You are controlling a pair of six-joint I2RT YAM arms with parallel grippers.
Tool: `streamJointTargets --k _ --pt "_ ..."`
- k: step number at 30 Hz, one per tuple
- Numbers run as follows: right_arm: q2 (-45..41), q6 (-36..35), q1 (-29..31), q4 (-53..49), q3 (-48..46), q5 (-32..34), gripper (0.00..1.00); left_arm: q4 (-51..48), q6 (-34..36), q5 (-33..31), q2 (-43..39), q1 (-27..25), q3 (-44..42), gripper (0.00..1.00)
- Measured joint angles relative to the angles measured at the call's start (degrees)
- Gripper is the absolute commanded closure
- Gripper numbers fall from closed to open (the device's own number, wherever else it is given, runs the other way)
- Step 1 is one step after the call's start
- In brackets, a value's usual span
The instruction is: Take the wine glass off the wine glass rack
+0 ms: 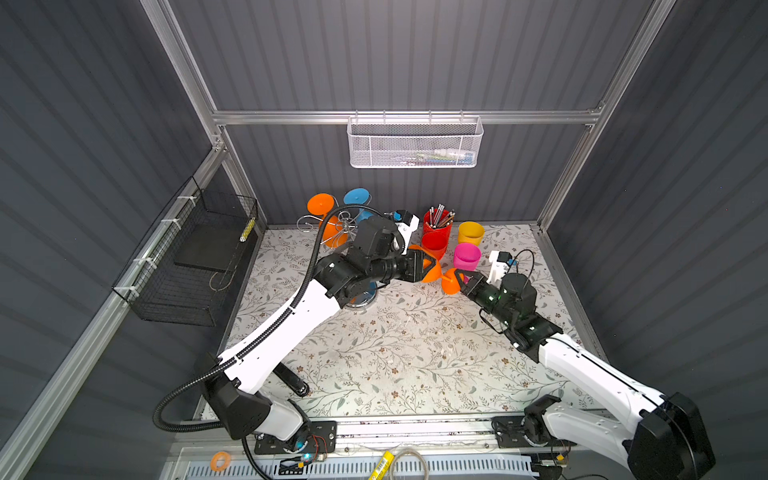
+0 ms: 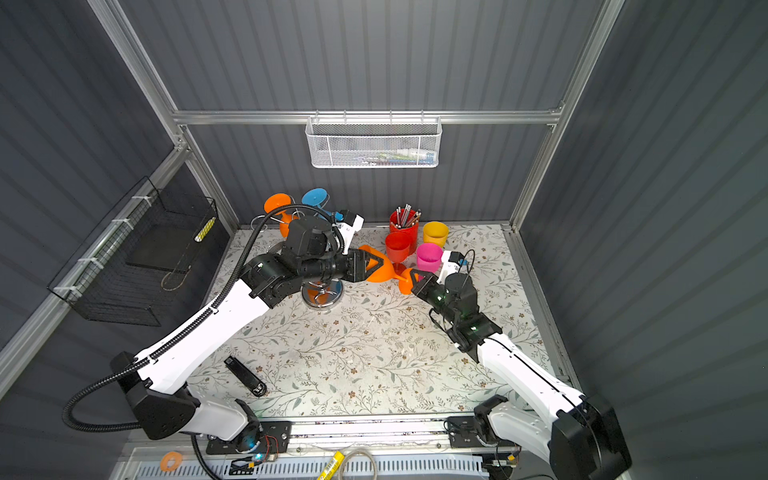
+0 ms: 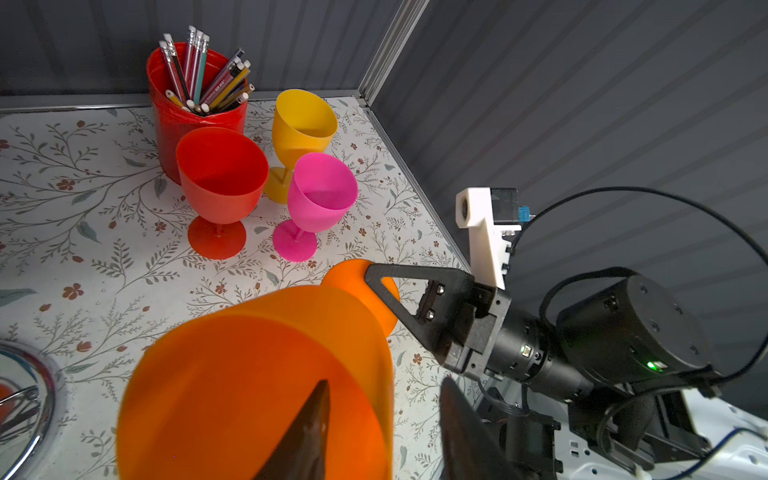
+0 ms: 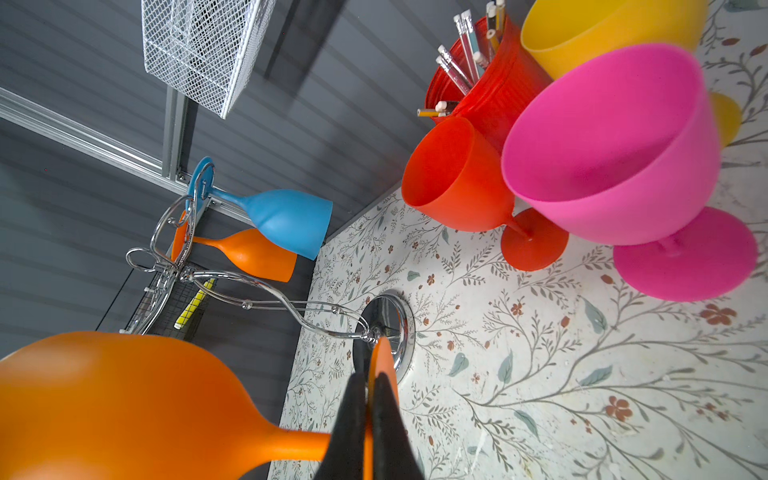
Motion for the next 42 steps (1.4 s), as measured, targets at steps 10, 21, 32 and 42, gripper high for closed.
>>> streamJointTargets --k 10,21,32,42 --pt "0.00 -1.05 0.00 -0.22 0.00 0.20 1.00 0.26 0.61 -0.13 0.35 0.00 0.00 0.83" --pt "-0.13 -1.70 0.07 -0.39 0.00 0.39 1.00 -0.15 1.09 0.24 0.35 -0.07 0.17 0.99" --pt "-3.02 -4.11 0.15 -2.14 0.00 1.86 0.72 -1.66 2.75 -1.25 -0.24 -0.15 0.17 1.00" --pt "-7.87 -7.13 0.15 -4.15 0.00 4.48 0.47 -3.26 4.20 -2.05 -1.09 0.00 -0.15 1.00"
